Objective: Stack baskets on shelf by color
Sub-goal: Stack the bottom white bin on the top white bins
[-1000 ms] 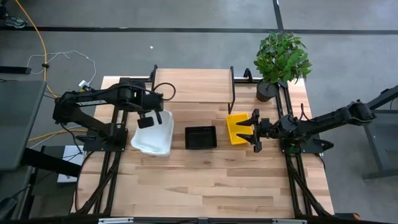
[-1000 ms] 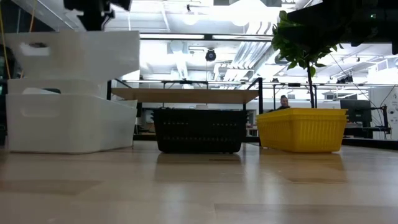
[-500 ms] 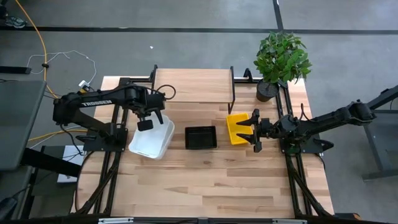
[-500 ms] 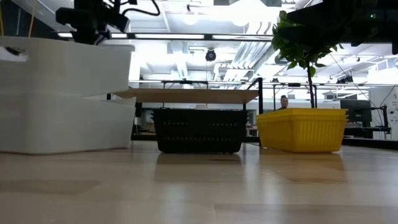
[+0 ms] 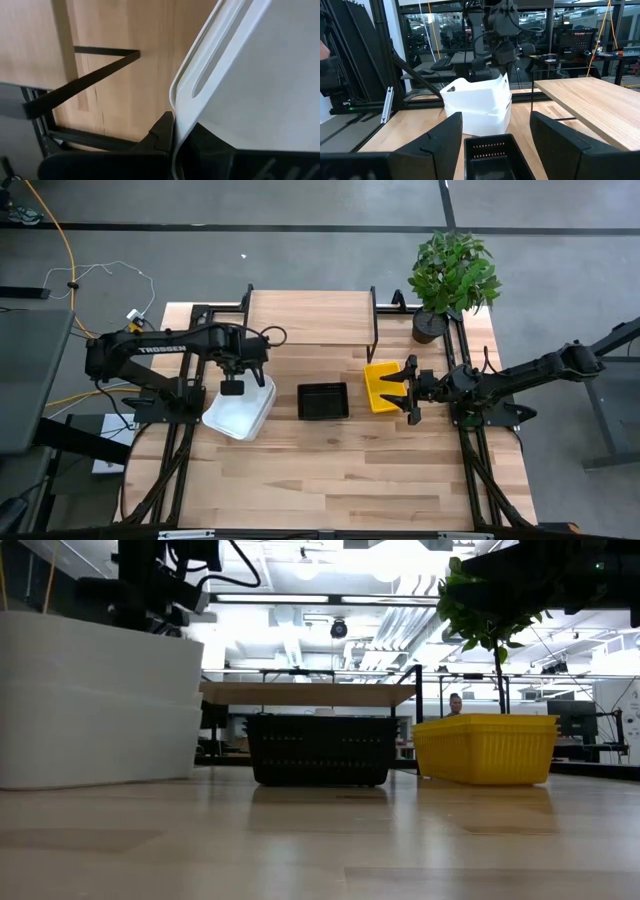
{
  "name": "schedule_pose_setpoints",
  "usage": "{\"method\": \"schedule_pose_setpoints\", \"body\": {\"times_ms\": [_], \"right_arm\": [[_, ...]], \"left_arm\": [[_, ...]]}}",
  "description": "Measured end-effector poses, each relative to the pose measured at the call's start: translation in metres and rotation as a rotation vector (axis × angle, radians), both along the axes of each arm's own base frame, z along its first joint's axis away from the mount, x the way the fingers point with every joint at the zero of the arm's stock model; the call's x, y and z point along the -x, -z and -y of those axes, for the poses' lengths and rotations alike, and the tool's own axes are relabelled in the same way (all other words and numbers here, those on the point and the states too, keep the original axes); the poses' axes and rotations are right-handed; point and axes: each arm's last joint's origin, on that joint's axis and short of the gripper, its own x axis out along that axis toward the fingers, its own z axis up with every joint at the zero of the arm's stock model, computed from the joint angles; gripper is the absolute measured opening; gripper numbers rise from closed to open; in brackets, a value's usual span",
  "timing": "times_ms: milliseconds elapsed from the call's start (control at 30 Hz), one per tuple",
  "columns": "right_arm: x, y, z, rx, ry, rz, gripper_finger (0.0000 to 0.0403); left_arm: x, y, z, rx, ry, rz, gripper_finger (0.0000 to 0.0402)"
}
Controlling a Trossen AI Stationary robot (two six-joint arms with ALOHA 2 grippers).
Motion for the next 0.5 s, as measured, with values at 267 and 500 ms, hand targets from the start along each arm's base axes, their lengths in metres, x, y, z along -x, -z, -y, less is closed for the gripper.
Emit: {"method": "schedule_pose_setpoints", "body": {"times_ms": [267, 500], "right_arm": [[0.0, 0.0, 0.0, 0.0, 0.0, 0.0, 0.022], [0.0, 0.0, 0.0, 0.0, 0.0, 0.0, 0.022]], "left_arm": [[-0.002, 0.013, -0.001, -0.002, 0.005, 0.024, 0.0011], [-0.005, 0.013, -0.002, -0.017, -0.019, 0.061, 0.0073]]}}
